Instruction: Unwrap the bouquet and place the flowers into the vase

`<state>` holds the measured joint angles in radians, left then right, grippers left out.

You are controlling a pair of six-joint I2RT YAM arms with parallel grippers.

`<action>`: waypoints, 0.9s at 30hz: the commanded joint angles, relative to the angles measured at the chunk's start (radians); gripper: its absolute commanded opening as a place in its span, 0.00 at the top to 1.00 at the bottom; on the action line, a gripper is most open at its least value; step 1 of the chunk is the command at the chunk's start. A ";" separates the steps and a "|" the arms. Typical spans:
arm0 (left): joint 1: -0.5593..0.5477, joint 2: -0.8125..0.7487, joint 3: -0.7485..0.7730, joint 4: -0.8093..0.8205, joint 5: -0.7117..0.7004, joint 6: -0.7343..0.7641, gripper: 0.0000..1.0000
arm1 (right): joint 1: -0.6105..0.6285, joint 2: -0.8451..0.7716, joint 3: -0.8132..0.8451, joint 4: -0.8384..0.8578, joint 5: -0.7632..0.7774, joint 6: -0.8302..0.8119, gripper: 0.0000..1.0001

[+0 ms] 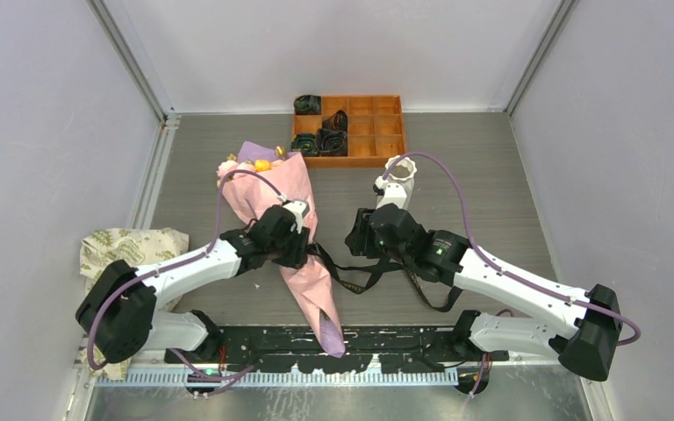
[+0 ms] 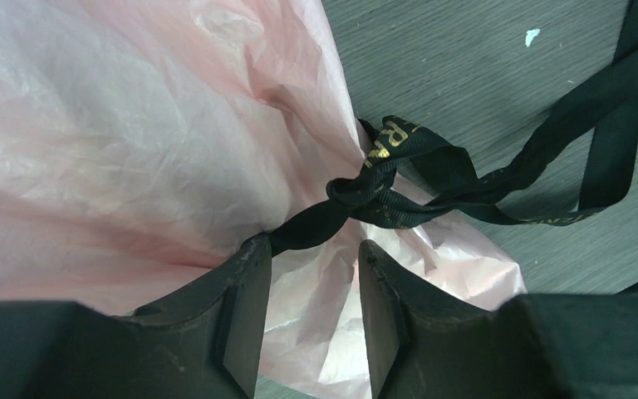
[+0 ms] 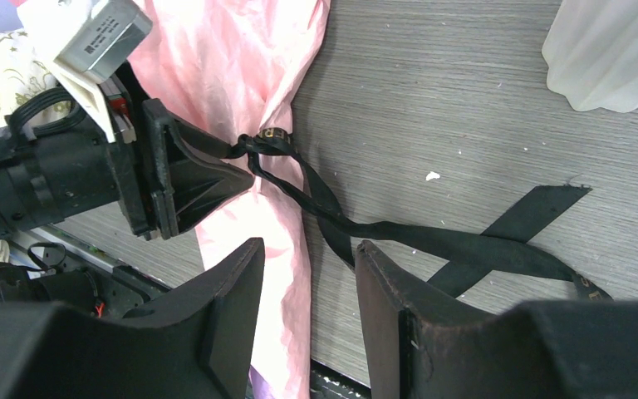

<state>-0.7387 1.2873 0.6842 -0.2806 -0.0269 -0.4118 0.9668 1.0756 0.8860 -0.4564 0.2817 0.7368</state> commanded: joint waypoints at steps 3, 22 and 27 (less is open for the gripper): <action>-0.004 0.019 -0.016 0.111 -0.010 -0.007 0.58 | 0.005 -0.010 0.009 0.045 -0.002 0.010 0.50; -0.037 -0.110 0.014 0.034 -0.131 0.009 0.61 | 0.008 0.028 -0.002 0.086 -0.039 0.022 0.50; -0.037 -0.038 0.016 0.047 -0.114 0.011 0.61 | 0.012 0.036 0.000 0.091 -0.042 0.024 0.50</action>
<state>-0.7715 1.2095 0.6800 -0.2596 -0.1352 -0.4107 0.9699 1.1137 0.8822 -0.4175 0.2436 0.7486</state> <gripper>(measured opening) 0.394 0.500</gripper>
